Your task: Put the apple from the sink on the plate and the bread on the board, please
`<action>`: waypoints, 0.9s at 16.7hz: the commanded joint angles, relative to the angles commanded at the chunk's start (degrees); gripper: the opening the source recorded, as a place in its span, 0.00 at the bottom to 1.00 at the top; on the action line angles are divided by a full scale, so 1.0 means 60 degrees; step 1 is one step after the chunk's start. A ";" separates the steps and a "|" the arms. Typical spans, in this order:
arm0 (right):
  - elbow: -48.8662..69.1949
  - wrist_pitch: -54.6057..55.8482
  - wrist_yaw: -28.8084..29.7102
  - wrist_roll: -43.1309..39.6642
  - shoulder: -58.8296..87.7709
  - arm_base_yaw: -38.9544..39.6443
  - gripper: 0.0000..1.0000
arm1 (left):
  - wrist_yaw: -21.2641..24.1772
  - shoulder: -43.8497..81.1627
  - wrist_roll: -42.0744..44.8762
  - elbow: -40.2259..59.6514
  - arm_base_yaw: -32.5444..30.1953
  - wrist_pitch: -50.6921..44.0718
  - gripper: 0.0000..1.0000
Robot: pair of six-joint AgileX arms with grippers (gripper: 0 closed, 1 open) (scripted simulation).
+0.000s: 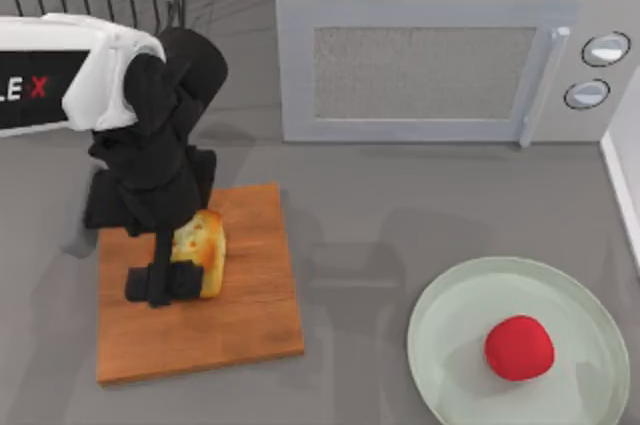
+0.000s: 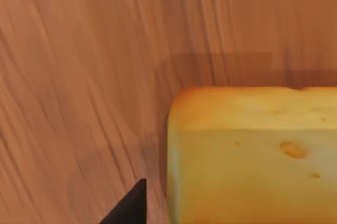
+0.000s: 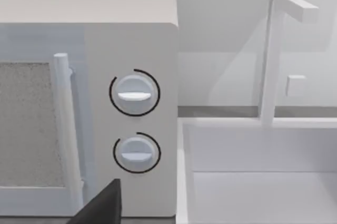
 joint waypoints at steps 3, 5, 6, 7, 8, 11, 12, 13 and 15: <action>0.0000 0.0000 0.0000 0.0000 0.0000 0.0000 1.00 | 0.0000 0.0000 0.0000 0.0000 0.0000 0.0000 1.00; 0.0000 0.0000 0.0000 0.0000 0.0000 0.0000 1.00 | 0.0000 0.0000 0.0000 0.0000 0.0000 0.0000 1.00; 0.0000 0.0000 0.0000 0.0000 0.0000 0.0000 1.00 | 0.0000 0.0000 0.0000 0.0000 0.0000 0.0000 1.00; 0.0000 0.0000 0.0000 0.0000 0.0000 0.0000 1.00 | 0.0000 0.0000 0.0000 0.0000 0.0000 0.0000 1.00; 0.0000 0.0000 0.0000 0.0000 0.0000 0.0000 1.00 | 0.0000 -0.0008 0.0001 0.0003 0.0017 -0.0001 1.00; 0.0000 0.0000 0.0000 0.0000 0.0000 0.0000 1.00 | -0.0018 -0.0309 0.0260 -0.0156 0.0056 0.0176 1.00; 0.0000 0.0000 0.0000 0.0000 0.0000 0.0000 1.00 | -0.0034 -0.0612 0.0525 -0.0334 0.0097 0.0350 1.00; 0.0000 0.0000 0.0000 0.0000 0.0000 0.0000 1.00 | -0.0052 -0.1015 0.0883 -0.0580 0.0150 0.0567 1.00; 0.0000 0.0000 0.0000 0.0000 0.0000 0.0000 1.00 | -0.0088 -0.2122 0.1894 -0.1261 0.0292 0.1096 1.00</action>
